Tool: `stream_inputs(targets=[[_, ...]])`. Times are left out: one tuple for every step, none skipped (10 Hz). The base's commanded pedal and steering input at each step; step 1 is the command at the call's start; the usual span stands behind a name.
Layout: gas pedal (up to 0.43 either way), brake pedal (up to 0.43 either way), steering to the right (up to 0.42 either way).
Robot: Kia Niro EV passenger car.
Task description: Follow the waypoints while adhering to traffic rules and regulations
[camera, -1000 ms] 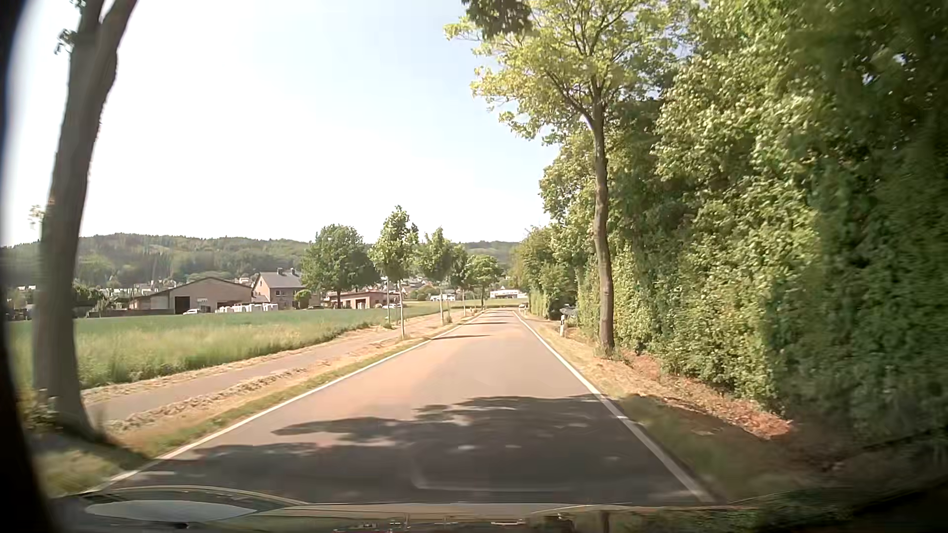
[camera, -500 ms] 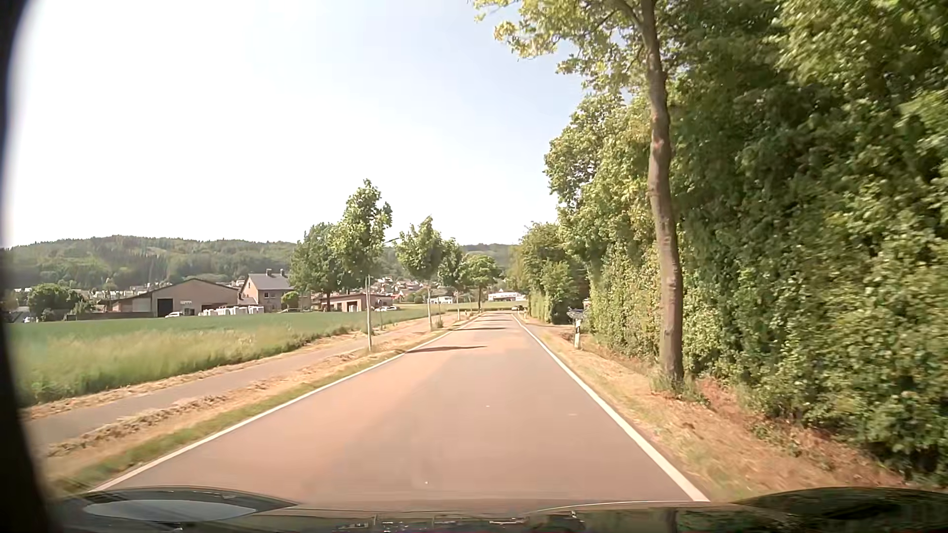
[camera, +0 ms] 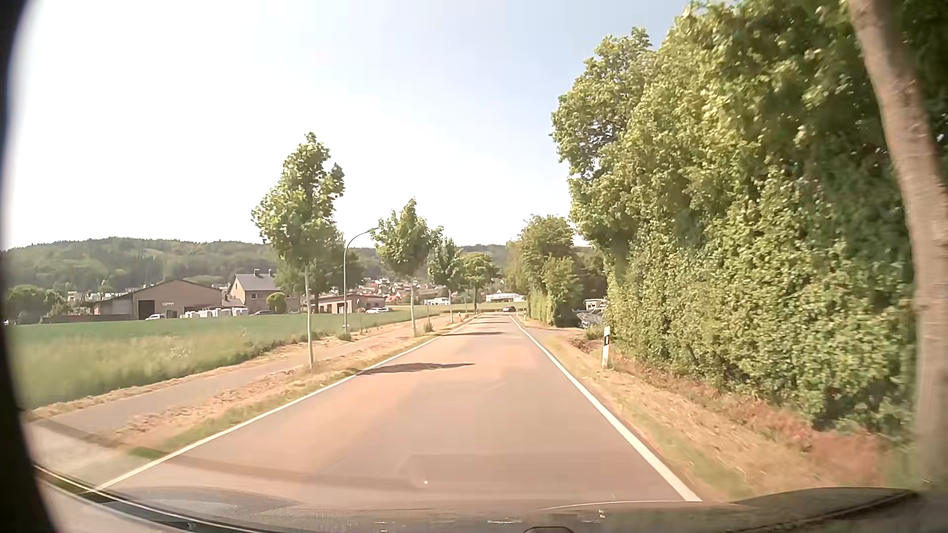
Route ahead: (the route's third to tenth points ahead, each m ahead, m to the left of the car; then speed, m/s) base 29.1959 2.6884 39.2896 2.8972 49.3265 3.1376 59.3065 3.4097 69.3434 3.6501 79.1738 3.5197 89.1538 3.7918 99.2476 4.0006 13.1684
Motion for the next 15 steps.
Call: stream_inputs(targets=[[0.169, 0.0, -0.001], [0.169, 0.0, -0.001], [0.169, 0.0, -0.001], [0.169, 0.0, -0.002], [0.169, 0.0, -0.003], [0.169, 0.0, -0.003], [0.169, 0.0, -0.004], [0.177, 0.0, -0.004], [0.177, 0.0, -0.004], [0.177, 0.0, -0.004], [0.177, 0.0, -0.005], [0.177, 0.0, -0.006], [0.177, 0.0, -0.007], [0.177, 0.0, -0.007], [0.177, 0.0, -0.006]])
